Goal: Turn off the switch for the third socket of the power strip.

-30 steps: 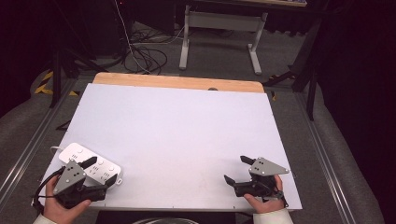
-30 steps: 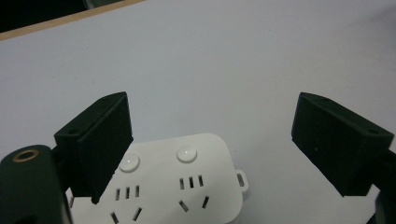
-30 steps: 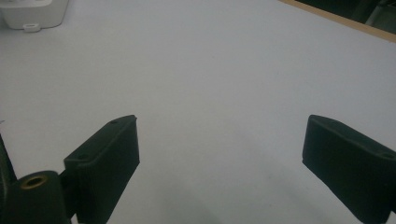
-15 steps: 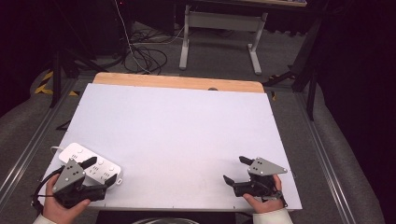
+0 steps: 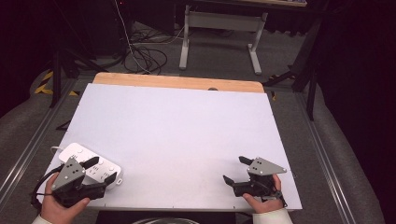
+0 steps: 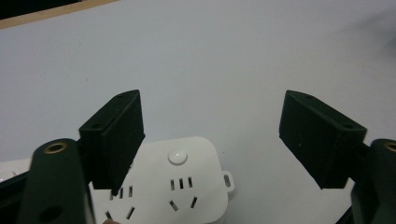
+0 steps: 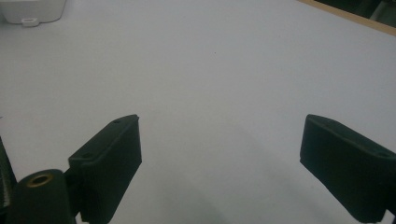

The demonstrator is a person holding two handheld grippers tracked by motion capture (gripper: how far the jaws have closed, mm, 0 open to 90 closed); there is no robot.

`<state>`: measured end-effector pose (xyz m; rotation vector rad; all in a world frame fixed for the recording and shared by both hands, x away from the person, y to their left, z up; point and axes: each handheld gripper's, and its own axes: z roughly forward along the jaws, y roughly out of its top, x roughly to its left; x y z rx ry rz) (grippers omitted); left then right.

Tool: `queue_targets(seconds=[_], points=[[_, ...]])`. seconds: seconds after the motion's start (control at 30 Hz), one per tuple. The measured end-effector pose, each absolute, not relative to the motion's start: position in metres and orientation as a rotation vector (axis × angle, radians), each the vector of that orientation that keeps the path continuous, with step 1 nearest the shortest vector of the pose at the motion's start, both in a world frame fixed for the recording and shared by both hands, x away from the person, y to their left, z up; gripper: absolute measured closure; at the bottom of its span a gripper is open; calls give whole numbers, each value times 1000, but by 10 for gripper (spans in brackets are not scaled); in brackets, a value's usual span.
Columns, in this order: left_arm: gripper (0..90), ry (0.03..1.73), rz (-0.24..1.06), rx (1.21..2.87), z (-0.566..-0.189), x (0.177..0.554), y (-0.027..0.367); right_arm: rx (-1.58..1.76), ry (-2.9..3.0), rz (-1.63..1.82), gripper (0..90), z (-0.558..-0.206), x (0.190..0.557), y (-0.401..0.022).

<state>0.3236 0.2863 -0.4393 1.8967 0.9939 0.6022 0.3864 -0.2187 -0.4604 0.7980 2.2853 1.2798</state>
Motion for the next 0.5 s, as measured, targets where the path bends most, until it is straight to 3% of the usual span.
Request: queue_targets(seconds=[0.5], points=[[274,1017,603,1937,-420,332,286,789,2296,1267,130,-461,387,-216]])
